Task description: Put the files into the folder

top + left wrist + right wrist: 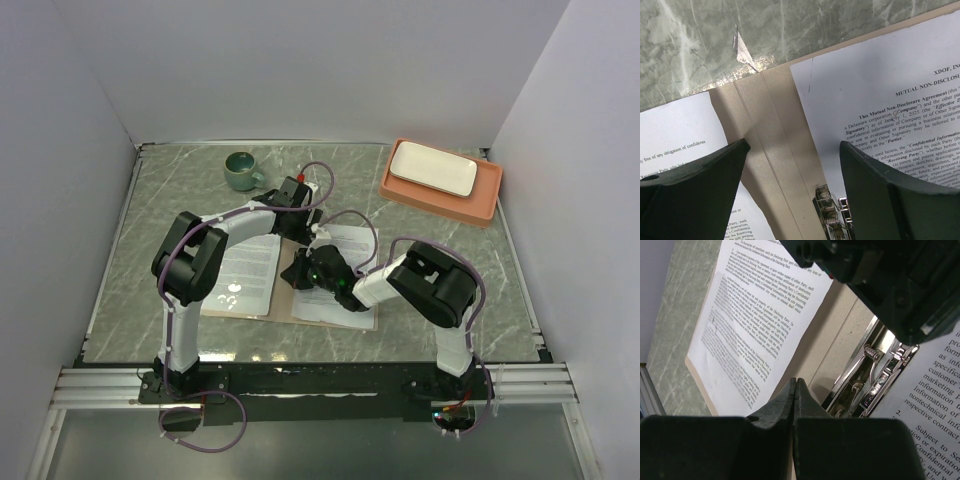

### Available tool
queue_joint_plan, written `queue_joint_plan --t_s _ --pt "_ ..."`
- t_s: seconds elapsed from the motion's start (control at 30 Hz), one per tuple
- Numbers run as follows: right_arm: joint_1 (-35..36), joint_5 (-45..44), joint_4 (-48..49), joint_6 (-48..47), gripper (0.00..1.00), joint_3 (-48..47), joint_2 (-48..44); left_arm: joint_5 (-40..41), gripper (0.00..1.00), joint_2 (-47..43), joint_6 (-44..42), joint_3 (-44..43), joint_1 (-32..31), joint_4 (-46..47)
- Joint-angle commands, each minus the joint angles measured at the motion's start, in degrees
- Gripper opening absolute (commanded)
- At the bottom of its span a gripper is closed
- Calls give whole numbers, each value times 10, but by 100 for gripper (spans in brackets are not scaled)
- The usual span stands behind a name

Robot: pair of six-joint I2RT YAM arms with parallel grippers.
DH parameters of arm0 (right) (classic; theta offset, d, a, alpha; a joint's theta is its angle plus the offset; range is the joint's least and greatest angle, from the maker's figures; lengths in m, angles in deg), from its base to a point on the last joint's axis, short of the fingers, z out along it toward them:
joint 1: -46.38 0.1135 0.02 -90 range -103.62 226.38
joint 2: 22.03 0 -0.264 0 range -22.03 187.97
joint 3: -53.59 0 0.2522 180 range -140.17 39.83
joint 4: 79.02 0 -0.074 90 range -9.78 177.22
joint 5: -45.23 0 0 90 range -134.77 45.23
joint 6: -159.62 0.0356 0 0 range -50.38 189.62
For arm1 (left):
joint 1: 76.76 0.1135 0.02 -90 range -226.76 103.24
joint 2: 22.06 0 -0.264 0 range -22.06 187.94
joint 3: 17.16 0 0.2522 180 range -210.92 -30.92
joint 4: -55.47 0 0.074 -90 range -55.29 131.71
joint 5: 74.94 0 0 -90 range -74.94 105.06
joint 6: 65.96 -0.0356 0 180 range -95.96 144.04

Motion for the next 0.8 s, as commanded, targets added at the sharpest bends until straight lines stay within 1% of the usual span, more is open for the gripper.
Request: queue_joint_plan --t_s 0.0,0.17,0.33,0.6,0.77 --pt "-4 -10 -151 -3 0 43 46 -20 82 16 2 27 9 -36" --pt "-13 -5 -146 2 0 50 49 -20 82 19 1 27 11 -36" --pt "-36 24 -128 14 0 51 60 -20 82 20 -3 29 12 -35" --pt "-48 40 -159 20 0 33 72 -20 82 20 -8 29 14 -35" --pt "-58 61 -148 31 0 37 89 -20 81 16 -11 37 15 -29"
